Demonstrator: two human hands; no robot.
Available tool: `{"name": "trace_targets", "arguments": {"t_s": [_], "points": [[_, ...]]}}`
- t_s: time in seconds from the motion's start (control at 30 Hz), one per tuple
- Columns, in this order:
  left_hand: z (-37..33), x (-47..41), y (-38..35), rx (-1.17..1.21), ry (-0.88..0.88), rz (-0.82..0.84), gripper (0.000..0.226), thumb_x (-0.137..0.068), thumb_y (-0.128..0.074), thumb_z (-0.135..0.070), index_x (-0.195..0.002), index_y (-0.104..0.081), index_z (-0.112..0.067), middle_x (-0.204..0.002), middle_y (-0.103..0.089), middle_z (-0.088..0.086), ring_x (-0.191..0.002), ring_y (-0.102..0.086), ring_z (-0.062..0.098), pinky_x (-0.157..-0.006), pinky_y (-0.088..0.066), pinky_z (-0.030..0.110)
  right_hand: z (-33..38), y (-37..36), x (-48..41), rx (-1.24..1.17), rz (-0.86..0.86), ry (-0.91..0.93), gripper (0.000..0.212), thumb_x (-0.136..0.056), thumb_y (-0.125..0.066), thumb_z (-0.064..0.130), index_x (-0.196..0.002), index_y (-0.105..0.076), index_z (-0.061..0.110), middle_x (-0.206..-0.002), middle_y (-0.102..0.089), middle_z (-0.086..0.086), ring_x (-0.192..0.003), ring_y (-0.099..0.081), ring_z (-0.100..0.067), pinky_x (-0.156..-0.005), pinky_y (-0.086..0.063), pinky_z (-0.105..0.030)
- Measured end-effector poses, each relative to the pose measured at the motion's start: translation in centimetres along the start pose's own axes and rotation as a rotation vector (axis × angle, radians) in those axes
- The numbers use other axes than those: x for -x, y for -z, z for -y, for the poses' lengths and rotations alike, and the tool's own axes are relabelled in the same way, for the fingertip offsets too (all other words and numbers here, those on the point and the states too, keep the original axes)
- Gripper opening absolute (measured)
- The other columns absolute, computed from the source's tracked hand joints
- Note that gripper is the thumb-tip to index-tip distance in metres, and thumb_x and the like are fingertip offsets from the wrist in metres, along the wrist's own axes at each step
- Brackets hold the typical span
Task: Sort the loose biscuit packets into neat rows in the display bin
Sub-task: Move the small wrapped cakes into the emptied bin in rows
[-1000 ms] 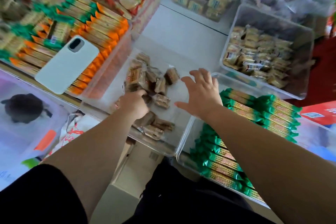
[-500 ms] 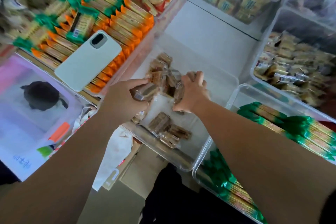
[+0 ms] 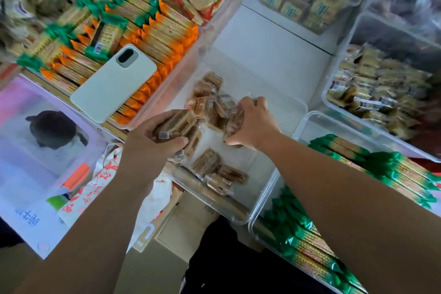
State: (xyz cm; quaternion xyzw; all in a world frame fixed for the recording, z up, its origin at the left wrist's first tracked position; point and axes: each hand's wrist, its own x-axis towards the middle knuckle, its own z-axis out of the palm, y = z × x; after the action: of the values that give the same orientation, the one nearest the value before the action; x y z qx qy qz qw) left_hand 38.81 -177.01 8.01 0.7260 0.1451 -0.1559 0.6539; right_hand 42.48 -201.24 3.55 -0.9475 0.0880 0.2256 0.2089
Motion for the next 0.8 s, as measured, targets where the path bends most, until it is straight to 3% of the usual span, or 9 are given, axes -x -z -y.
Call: {"name": "trace_targets", "arguments": {"t_s": [0.1,0.23,0.33,0.37,0.43,0.53,0.67,0.8], "points": [[-0.4,1.0,-1.6,0.039,-0.008,0.017,0.056,-0.08,-0.077,0.009,-0.118,-0.075,-0.032,-0.111,-0.077,-0.006,-0.1,-0.074,0.016,-0.075,-0.061,0.031,-0.7,3.1,3.4,-0.126,-0.075,0.062,0.091,-0.056,-0.089,0.051,-0.13,-0.04,0.03,-0.121,-0.033,0.001,-0.103,-0.052,-0.022,-0.085,-0.053,-0.034],[-2.2,2.6,-5.1,0.113,-0.015,0.07,0.054,-0.083,-0.073,0.011,-0.114,-0.074,-0.033,-0.105,-0.078,-0.009,-0.095,-0.075,0.011,-0.069,-0.06,0.022,-4.3,8.5,9.5,-0.244,-0.21,0.061,0.094,-0.054,-0.092,0.052,-0.13,-0.041,0.037,-0.122,-0.038,0.006,-0.104,-0.05,-0.009,-0.085,-0.045,-0.017],[-3.3,4.2,-8.6,0.134,0.009,0.169,0.056,-0.082,-0.074,0.01,-0.122,-0.072,-0.03,-0.108,-0.078,-0.006,-0.094,-0.076,0.014,-0.069,-0.06,0.026,-9.1,12.3,15.3,-0.299,-0.331,0.023,0.092,-0.051,-0.09,0.055,-0.128,-0.042,0.037,-0.121,-0.043,0.007,-0.104,-0.05,-0.007,-0.083,-0.04,-0.009],[-3.6,4.9,-10.0,0.141,0.012,0.217,0.057,-0.082,-0.074,0.01,-0.123,-0.072,-0.03,-0.11,-0.078,-0.005,-0.096,-0.076,0.016,-0.071,-0.06,0.028,-11.0,13.2,17.3,-0.323,-0.374,0.022,0.092,-0.05,-0.089,0.056,-0.128,-0.044,0.036,-0.121,-0.046,0.007,-0.106,-0.051,-0.008,-0.086,-0.042,-0.011],[-4.0,6.4,-13.2,0.115,-0.009,0.318,0.057,-0.081,-0.074,0.011,-0.118,-0.073,-0.032,-0.109,-0.078,-0.008,-0.096,-0.075,0.014,-0.067,-0.059,0.025,-15.4,14.3,21.1,-0.388,-0.451,0.033,0.091,-0.05,-0.091,0.056,-0.128,-0.049,0.036,-0.123,-0.053,0.003,-0.113,-0.055,-0.014,-0.096,-0.05,-0.029],[-4.2,9.4,-18.1,0.034,-0.066,0.436,0.058,-0.078,-0.076,0.011,-0.107,-0.074,-0.039,-0.101,-0.078,-0.013,-0.089,-0.075,0.01,-0.062,-0.058,0.024,-22.8,14.0,26.3,-0.495,-0.547,0.02,0.095,-0.047,-0.097,0.055,-0.129,-0.051,0.039,-0.124,-0.059,-0.008,-0.115,-0.061,-0.026,-0.096,-0.053,-0.051],[-3.3,14.0,-24.3,-0.045,-0.09,0.532,0.059,-0.076,-0.081,0.005,-0.105,-0.076,-0.046,-0.112,-0.077,-0.01,-0.104,-0.073,0.015,-0.082,-0.058,0.039,-30.8,11.2,32.9,-0.682,-0.611,-0.024,0.094,-0.048,-0.099,0.048,-0.129,-0.053,0.039,-0.127,-0.063,-0.011,-0.112,-0.066,-0.031,-0.092,-0.055,-0.056],[-1.5,19.1,-29.9,-0.141,-0.09,0.579,0.06,-0.075,-0.083,0.003,-0.113,-0.074,-0.043,-0.112,-0.077,-0.012,-0.105,-0.073,0.011,-0.082,-0.059,0.032,-38.3,7.5,37.3,-0.66,-0.543,-0.148,0.101,-0.038,-0.099,0.052,-0.128,-0.054,0.041,-0.125,-0.058,-0.003,-0.107,-0.067,-0.021,-0.091,-0.056,-0.051]]}}
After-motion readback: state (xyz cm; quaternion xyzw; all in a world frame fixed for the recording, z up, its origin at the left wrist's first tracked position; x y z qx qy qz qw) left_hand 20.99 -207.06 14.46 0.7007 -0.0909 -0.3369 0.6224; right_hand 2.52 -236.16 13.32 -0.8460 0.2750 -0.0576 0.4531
